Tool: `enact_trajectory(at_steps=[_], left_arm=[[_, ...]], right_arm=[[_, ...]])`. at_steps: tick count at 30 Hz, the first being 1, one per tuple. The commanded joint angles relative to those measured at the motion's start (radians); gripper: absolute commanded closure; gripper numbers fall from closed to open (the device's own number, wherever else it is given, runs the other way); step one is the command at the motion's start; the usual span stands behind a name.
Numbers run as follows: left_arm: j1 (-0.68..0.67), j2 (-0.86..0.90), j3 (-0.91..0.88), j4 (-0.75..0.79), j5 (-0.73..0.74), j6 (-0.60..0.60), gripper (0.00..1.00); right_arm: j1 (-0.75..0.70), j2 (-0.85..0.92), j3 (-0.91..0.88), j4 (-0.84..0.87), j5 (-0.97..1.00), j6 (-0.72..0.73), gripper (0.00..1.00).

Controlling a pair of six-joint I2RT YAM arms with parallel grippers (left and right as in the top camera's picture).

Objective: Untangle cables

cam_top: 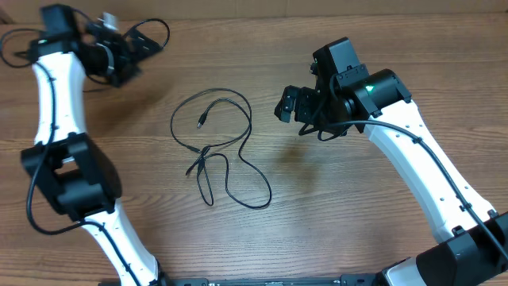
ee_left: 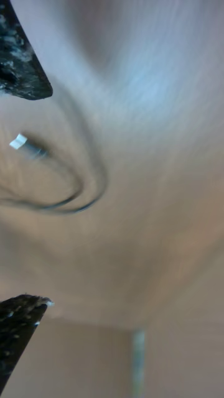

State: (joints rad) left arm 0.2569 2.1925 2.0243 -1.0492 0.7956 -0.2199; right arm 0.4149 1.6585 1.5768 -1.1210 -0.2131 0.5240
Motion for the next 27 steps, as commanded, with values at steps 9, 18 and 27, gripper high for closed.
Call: enact_trajectory(at_steps=[9,18,27], left_arm=[[-0.284,0.011,-0.009,-0.223,-0.495,0.013,0.00],[-0.443,0.011,-0.010,-0.222,-0.598,0.013,0.00],[-0.539,0.011,-0.011,-0.259,-0.592,0.014,0.00]], right_arm=[[0.007,0.005,-0.005,0.000,-0.003,0.006,0.00],[0.007,0.005,-0.005,0.019,-0.002,0.006,0.00],[0.007,0.005,-0.005,-0.047,-0.002,0.006,0.00]])
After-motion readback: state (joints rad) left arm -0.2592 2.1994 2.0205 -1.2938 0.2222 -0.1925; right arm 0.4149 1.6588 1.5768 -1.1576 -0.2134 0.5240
